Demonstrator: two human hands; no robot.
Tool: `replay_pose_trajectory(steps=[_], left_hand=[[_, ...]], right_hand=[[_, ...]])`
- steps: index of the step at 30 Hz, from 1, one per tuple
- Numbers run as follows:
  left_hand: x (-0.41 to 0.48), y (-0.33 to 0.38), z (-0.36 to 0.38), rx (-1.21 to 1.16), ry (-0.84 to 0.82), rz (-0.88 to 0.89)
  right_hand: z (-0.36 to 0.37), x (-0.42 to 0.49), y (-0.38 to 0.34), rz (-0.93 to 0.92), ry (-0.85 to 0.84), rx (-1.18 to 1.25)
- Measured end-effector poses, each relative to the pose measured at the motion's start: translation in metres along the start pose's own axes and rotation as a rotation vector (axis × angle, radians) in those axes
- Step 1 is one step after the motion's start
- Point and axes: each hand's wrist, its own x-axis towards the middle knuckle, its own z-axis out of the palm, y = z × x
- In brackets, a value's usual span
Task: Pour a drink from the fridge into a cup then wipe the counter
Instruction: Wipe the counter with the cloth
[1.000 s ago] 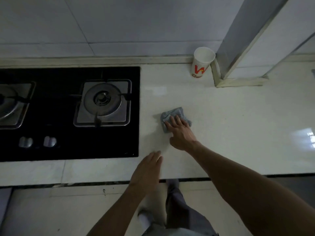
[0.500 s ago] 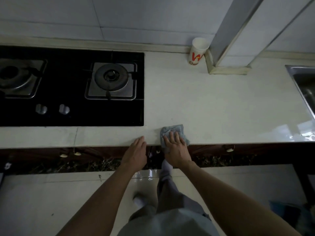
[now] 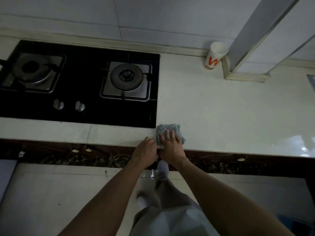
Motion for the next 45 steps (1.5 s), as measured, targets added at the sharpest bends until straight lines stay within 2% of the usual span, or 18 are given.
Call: replay_pose_trajectory(steps=[7, 11, 17, 20, 24, 30, 33, 39, 45], left_hand=[[0.037, -0.002, -0.02, 0.087, -0.053, 0.039], [0.069, -0.01, -0.022, 0.195, 0.014, 0.195], [0.128, -0.005, -0.04, 0.148, 0.133, 0.21], [0.154, 0.005, -0.052, 0.182, 0.08, 0.209], [0.192, 0.02, -0.056, 0.116, 0.052, 0.104], [0.22, 0.017, -0.037, 0.303, -0.031, 0.11], [0.22, 0.02, -0.034, 0.308, -0.007, 0.093], [0.222, 0.034, -0.049, 0.21, 0.008, 0.025], [0.23, 0.024, -0.042, 0.357, -0.085, 0.119]], right_hand=[[-0.03, 0.063, 0.01, -0.054, 0.013, -0.059], [-0.051, 0.103, 0.023, -0.079, 0.02, -0.07], [-0.095, 0.182, 0.044, -0.112, 0.032, -0.082], [-0.118, 0.221, 0.053, -0.118, 0.048, -0.086], [-0.144, 0.275, 0.066, -0.123, 0.065, -0.111], [-0.18, 0.342, 0.083, -0.133, 0.083, -0.08], [-0.193, 0.366, 0.092, -0.145, 0.064, -0.077], [-0.203, 0.394, 0.104, -0.188, 0.074, -0.115], [-0.2, 0.389, 0.12, -0.255, 0.153, -0.141]])
